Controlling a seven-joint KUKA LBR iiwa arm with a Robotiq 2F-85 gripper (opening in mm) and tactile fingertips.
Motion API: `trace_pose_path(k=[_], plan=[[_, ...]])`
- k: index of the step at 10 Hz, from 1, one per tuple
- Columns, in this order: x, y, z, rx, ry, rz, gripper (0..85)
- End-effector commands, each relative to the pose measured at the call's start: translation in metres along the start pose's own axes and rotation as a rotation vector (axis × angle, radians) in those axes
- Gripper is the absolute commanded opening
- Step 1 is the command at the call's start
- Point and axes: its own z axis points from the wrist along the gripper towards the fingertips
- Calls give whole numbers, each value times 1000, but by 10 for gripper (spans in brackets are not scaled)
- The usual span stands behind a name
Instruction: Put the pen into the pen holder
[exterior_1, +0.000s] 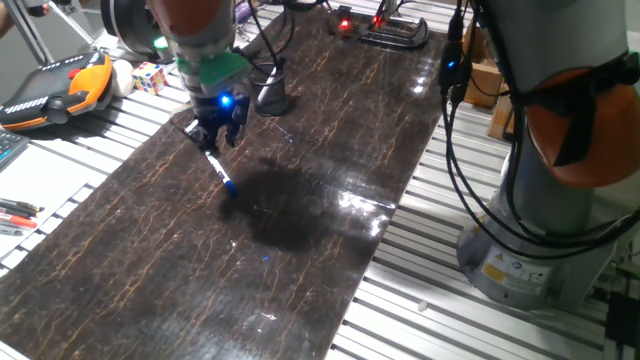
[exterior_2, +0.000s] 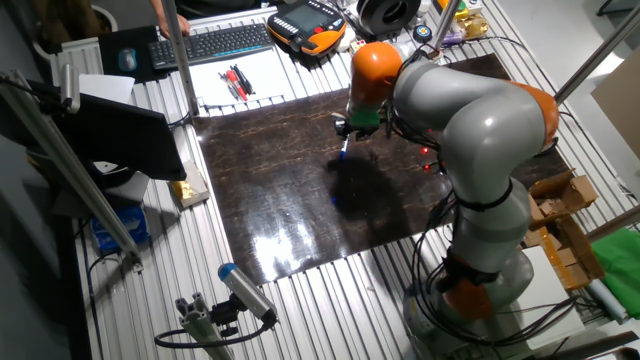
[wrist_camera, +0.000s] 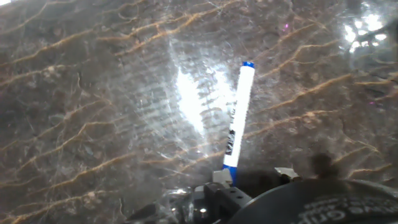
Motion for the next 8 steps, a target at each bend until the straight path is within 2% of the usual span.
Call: trace_pose_path(k=[1,3,5,8], plan=[[-2,2,6,-4,-6,5,437],[-3,8,22,-6,-34,19,453],[3,10,41,-4,-92,39,473],[6,14,56,0,-109,42,477]])
